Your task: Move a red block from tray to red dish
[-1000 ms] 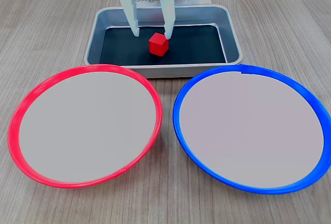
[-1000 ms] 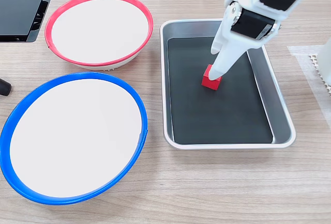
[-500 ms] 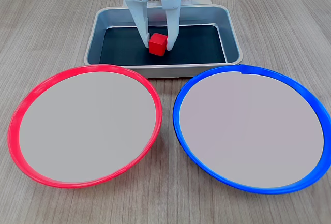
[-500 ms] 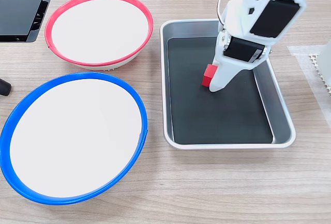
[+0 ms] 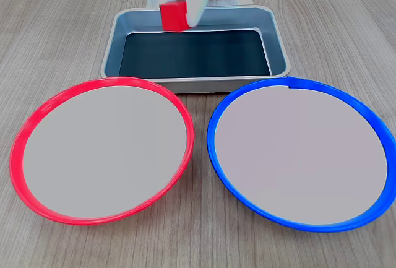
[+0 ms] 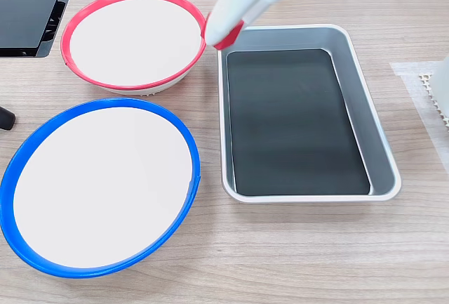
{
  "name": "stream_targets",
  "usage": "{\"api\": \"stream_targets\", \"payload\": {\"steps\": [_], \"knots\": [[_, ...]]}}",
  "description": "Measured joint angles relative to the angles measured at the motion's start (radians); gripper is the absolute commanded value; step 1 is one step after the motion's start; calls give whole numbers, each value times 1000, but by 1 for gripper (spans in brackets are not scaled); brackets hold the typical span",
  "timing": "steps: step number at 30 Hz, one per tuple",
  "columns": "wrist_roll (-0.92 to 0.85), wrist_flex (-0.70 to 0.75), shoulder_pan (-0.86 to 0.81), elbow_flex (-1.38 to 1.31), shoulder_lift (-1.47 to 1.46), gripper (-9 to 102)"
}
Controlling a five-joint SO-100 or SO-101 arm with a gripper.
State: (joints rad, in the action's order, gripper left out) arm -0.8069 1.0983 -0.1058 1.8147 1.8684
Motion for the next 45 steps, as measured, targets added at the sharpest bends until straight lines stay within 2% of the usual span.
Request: {"api": "stream_targets", "payload": {"steps": [4, 8, 13, 21, 27, 30, 37, 39, 43, 45], "knots": [[114, 84, -52, -259, -187, 0], [109, 129, -103, -474, -425, 0], [29, 112, -120, -606, -709, 0], [-3, 20, -101, -762, -954, 1], [-12, -11, -100, -813, -996, 13], [-14, -21, -103, -815, -997, 26], [-3, -29, -120, -815, -997, 33], [26, -40, -121, -815, -971, 30], [140, -48, -130, -808, -836, 3], [232, -26, -130, -781, -715, 0]]}}
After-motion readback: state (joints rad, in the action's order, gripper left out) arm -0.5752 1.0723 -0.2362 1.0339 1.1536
